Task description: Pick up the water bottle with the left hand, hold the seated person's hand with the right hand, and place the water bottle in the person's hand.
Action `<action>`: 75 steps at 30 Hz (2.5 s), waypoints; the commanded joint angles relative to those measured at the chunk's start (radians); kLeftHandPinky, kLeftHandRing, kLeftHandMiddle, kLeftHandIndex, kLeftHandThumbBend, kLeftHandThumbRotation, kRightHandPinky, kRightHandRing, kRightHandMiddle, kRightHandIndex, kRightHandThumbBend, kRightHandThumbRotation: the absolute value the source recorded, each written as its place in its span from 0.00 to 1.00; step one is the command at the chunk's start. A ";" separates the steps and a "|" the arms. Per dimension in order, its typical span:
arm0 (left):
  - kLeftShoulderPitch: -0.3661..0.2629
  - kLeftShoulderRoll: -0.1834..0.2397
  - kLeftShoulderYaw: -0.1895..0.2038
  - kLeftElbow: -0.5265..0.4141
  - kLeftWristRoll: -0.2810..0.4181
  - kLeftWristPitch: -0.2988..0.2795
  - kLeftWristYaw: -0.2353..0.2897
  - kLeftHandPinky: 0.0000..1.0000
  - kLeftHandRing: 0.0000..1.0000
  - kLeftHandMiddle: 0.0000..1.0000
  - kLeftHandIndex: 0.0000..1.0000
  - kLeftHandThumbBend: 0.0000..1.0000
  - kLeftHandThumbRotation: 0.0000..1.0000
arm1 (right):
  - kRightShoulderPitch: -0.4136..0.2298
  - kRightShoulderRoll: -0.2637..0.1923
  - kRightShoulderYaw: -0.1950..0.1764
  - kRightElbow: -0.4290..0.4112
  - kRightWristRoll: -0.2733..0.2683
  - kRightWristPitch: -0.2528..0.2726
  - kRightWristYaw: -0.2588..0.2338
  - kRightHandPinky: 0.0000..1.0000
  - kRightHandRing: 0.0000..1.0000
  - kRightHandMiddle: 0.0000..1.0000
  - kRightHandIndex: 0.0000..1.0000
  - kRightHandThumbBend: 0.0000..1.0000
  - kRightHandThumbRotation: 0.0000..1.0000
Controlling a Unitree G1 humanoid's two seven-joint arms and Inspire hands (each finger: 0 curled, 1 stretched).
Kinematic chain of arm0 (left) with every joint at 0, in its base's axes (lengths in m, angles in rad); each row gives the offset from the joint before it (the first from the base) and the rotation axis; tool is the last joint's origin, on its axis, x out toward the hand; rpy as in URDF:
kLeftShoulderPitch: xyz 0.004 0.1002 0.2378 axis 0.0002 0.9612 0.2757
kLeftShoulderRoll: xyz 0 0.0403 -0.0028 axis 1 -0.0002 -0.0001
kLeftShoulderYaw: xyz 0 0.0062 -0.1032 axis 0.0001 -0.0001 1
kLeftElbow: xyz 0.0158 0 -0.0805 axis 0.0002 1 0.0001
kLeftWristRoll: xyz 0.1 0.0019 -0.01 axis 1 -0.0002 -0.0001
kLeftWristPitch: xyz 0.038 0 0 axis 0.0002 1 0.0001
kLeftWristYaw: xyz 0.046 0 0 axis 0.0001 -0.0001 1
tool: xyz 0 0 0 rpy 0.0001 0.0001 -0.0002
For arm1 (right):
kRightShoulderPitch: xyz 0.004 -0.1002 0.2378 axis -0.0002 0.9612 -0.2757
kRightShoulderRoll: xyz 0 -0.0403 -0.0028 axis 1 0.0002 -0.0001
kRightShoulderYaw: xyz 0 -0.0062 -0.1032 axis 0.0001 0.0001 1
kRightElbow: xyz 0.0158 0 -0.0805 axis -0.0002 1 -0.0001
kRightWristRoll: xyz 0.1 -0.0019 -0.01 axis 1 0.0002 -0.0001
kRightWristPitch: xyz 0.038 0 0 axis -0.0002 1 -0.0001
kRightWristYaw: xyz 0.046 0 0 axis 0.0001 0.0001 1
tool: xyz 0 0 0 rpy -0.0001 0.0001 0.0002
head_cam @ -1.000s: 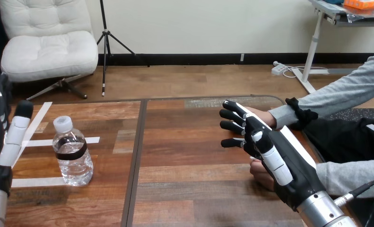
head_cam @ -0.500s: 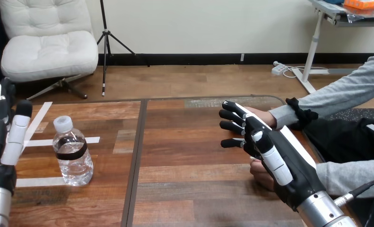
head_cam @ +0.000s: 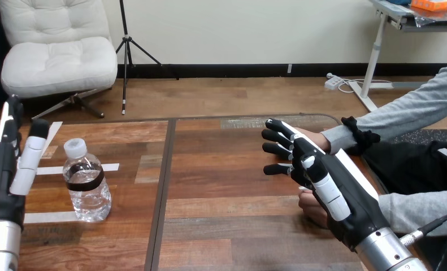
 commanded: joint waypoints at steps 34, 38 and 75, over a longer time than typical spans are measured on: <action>-0.161 0.042 -0.038 0.124 -0.002 0.044 -0.046 1.00 1.00 1.00 1.00 1.00 1.00 | -0.030 0.008 0.000 -0.076 0.027 0.018 -0.007 0.78 0.91 0.93 0.94 1.00 1.00; -0.171 0.043 -0.038 0.148 -0.010 0.035 -0.055 1.00 1.00 1.00 1.00 1.00 1.00 | -0.030 0.010 -0.001 -0.073 0.030 0.015 -0.006 0.78 0.91 0.93 0.94 1.00 1.00; -0.171 0.053 -0.051 0.186 0.023 0.019 -0.036 1.00 1.00 1.00 1.00 1.00 0.78 | -0.028 0.010 -0.004 -0.075 0.031 0.013 -0.008 0.78 0.91 0.93 0.94 1.00 1.00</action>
